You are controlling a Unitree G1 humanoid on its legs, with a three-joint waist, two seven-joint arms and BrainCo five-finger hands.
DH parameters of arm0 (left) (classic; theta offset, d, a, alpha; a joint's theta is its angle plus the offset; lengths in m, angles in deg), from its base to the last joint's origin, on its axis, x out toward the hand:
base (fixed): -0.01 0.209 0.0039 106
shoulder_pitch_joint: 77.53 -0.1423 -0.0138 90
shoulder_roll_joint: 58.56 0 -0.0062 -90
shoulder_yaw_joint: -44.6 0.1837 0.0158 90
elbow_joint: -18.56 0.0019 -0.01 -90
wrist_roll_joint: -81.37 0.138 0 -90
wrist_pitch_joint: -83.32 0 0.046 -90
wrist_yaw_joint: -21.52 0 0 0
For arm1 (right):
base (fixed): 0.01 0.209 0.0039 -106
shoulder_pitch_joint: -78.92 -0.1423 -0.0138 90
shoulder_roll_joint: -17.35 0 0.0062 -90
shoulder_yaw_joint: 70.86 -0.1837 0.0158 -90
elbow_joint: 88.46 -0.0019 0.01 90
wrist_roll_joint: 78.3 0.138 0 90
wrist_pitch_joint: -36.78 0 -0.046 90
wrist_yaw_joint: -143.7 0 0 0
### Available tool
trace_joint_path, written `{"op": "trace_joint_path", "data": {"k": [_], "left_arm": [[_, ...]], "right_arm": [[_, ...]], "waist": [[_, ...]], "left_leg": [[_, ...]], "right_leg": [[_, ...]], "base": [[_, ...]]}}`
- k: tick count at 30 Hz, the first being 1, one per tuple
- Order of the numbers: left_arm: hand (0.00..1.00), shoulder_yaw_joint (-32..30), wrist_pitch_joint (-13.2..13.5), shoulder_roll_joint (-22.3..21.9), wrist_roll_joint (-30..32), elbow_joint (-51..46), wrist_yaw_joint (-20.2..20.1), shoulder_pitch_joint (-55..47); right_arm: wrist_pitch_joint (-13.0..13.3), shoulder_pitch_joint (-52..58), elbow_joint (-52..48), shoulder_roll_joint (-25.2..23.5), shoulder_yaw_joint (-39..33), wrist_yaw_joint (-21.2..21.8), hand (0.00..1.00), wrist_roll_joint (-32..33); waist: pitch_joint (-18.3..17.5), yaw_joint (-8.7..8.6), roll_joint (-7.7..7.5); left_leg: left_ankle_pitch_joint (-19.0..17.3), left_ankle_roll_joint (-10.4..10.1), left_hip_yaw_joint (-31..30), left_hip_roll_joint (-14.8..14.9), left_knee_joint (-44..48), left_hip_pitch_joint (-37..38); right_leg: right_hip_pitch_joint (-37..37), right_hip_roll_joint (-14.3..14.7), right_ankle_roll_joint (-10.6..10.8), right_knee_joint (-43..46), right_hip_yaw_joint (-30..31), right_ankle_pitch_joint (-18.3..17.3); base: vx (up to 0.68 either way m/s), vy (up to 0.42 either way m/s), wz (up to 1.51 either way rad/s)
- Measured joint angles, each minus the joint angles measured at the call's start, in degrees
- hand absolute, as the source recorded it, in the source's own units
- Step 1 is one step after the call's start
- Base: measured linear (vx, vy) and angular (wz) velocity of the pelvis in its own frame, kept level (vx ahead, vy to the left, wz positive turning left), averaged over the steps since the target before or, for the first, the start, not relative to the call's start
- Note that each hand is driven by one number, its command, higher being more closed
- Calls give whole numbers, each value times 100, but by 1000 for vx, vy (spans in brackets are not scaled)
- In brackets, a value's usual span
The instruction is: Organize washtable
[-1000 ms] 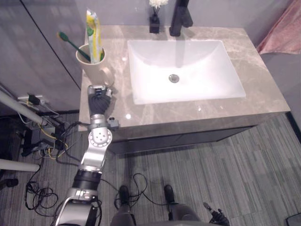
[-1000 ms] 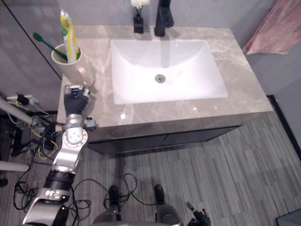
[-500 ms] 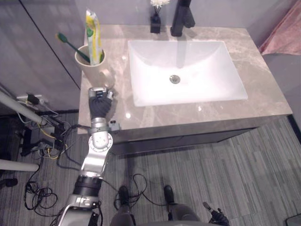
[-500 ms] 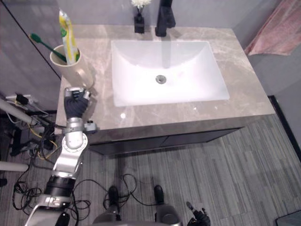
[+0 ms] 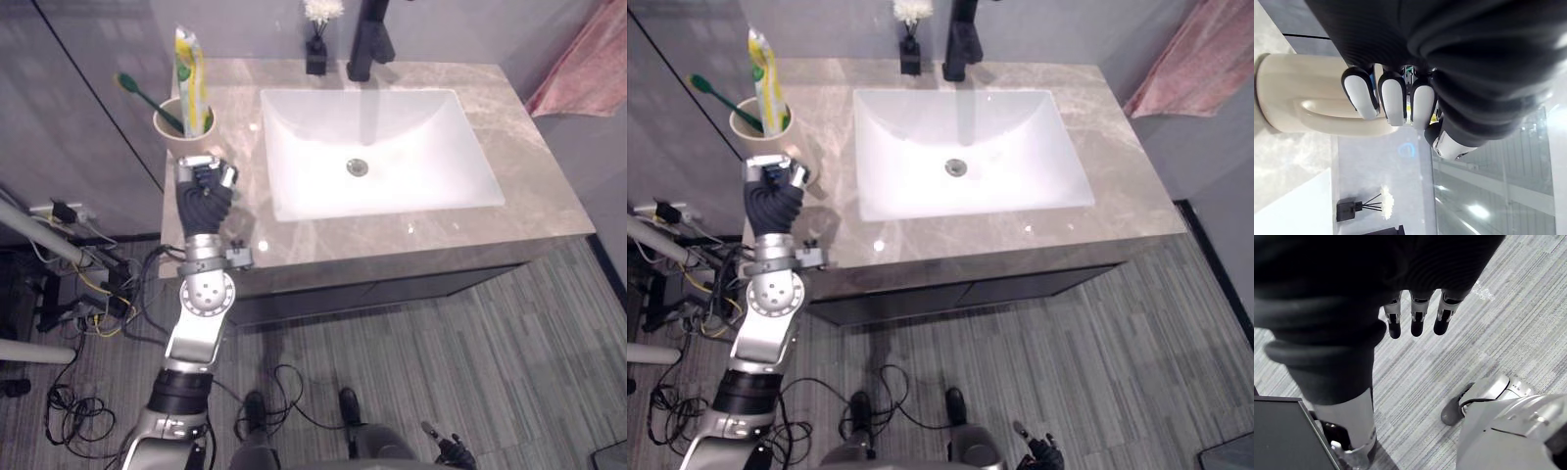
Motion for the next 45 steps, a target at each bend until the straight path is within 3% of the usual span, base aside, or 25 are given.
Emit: {"op": "trace_joint_path", "data": {"k": [14,20,45], "left_arm": [[100,26,105,25,5,18,123,48],[100,-151,-39,114,-10,943,153,115],[100,-408,-205,523,121,1604,332,758]], "right_arm": [[67,7,45,-7,15,-1,0,1],[69,-4,-11,-4,-17,-3,0,-1],[68,-30,-33,5,-196,-6,0,-30]], "waist": [[-117,22,-5],[-110,19,8],[35,20,190]], "left_leg": [[71,-57,-15,64,5,-67],[72,-55,19,59,5,-53],[59,-67,117,58,5,-69]], "right_leg": [[-76,63,107,27,-28,16],[-78,50,134,20,-19,29],[-78,37,156,-86,4,28]], "base": [[-6,-3,0],[-6,0,-2],[1,0,0]]}}
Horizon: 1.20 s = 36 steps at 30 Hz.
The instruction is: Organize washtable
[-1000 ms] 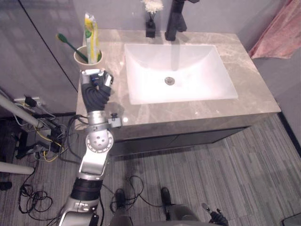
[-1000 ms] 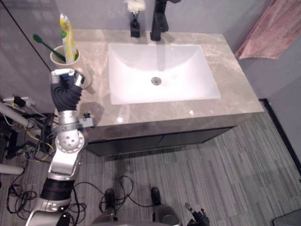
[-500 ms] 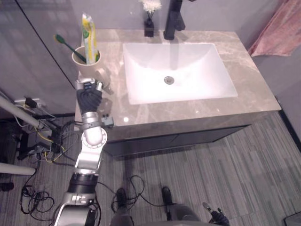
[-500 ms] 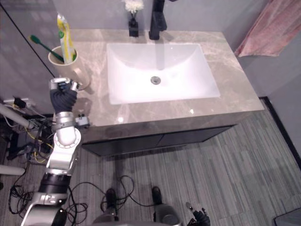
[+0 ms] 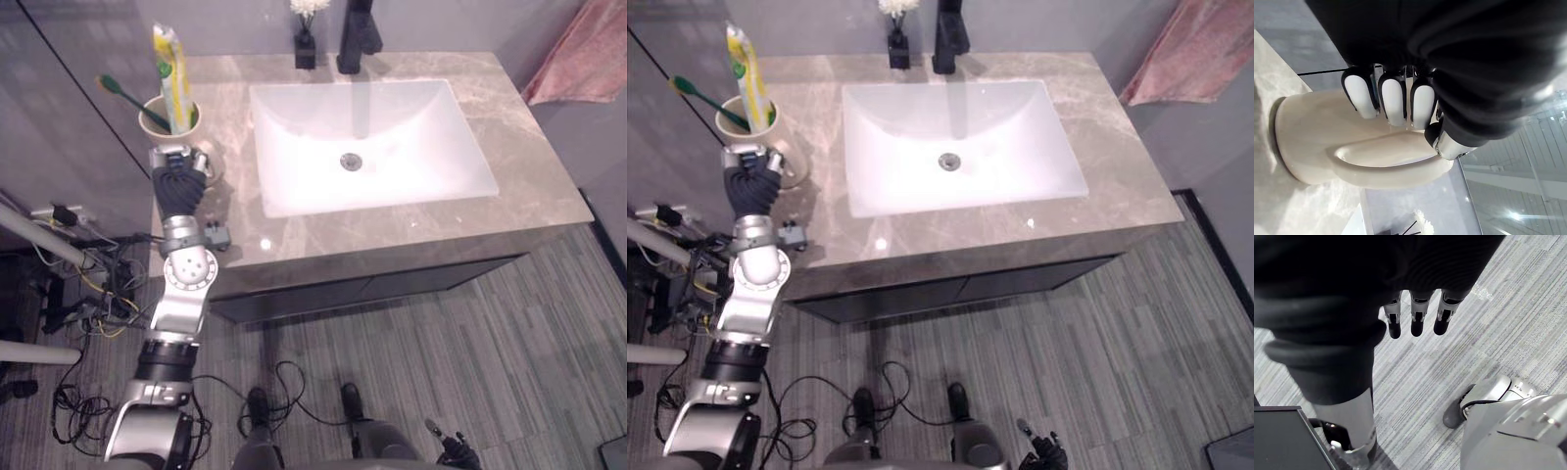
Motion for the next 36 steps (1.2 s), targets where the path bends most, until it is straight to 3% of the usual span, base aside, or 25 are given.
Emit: {"op": "trace_joint_path", "data": {"k": [36], "left_arm": [[100,72,-56,-53,-3,141,-245,-138]], "right_arm": [[-2,-5,-171,3,64,0,0,-44]], "waist": [[184,-1,-28]], "left_leg": [[-6,-7,2,2,0,2]], "right_leg": [[3,0,25,-3,8,9]], "base": [[0,0,0]]}}
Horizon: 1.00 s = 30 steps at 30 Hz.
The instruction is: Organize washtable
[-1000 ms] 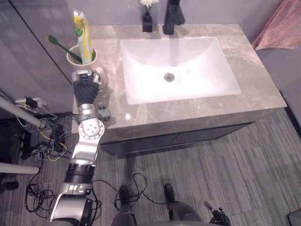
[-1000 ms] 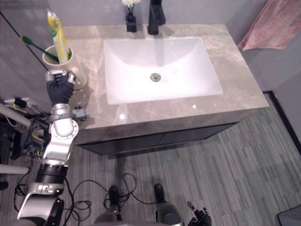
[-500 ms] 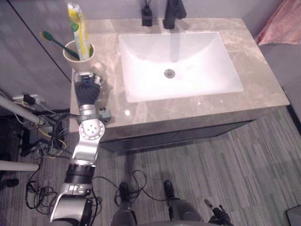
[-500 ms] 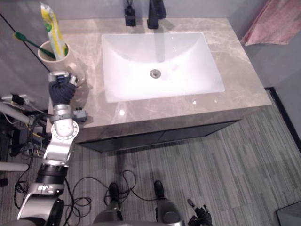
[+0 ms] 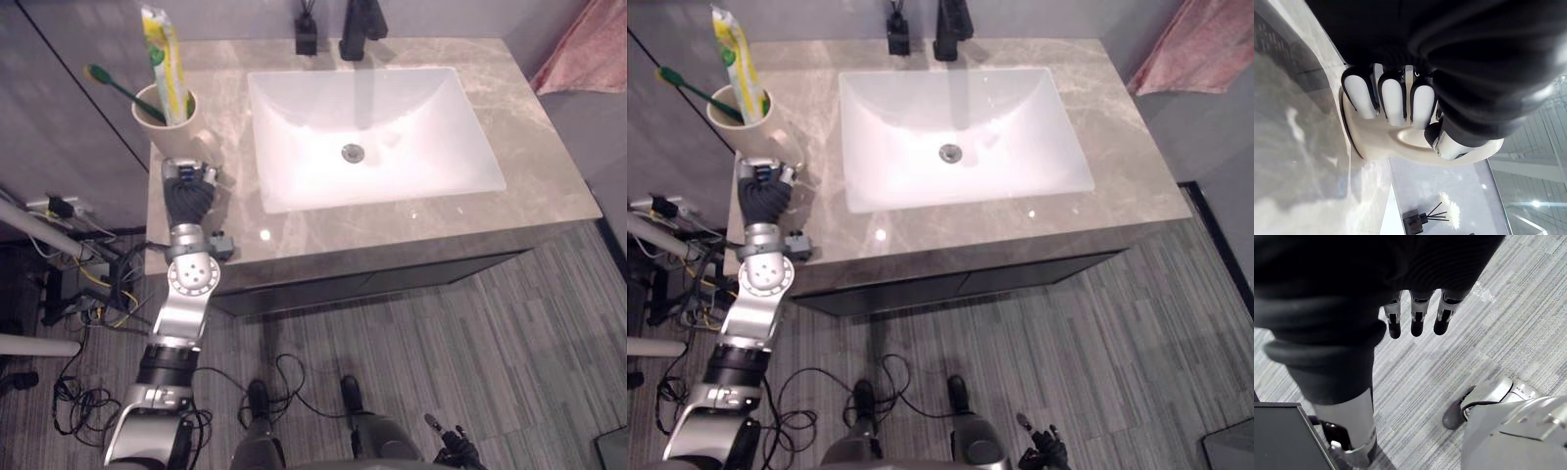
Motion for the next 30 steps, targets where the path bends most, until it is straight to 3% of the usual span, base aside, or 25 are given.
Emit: {"op": "trace_joint_path", "data": {"k": [30], "left_arm": [[100,-173,-2,-76,-123,150,35,314]], "right_arm": [[-14,-34,20,-1,1,-2,0,-50]], "waist": [[93,-7,-122]], "left_leg": [[0,0,19,-9,-1,12]], "right_leg": [[7,-10,8,0,9,2]], "base": [[0,0,0]]}}
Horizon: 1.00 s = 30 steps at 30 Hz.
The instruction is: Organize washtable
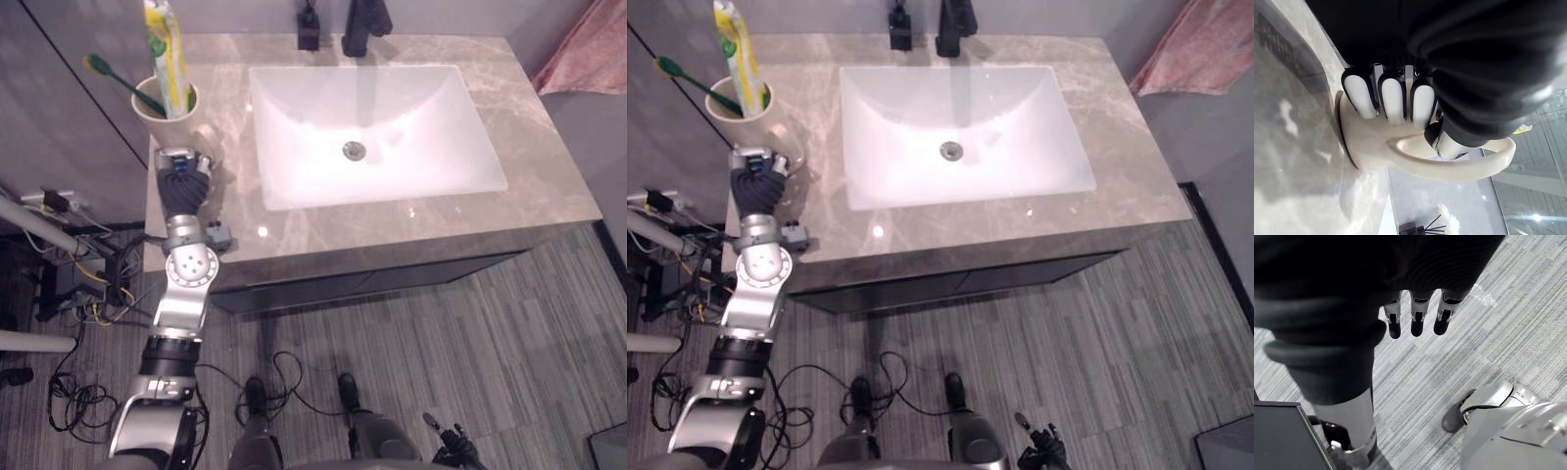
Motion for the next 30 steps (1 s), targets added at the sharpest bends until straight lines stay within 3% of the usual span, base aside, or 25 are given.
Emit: {"op": "trace_joint_path", "data": {"k": [25,30], "left_arm": [[100,19,-37,37,-228,433,4,838],[100,20,-80,135,-228,591,72,1241]], "right_arm": [[-11,-174,-50,-3,4,1,0,1],[-10,-181,-64,-2,3,2,0,1]], "waist": [[261,-5,-72],[452,-23,-75]], "left_leg": [[-7,11,136,-103,-1,-32],[-7,12,138,-122,0,-39]], "right_leg": [[-104,-110,153,9,139,-15],[-112,-130,142,14,141,19]], "base": [[2,0,-2],[0,0,0]]}}
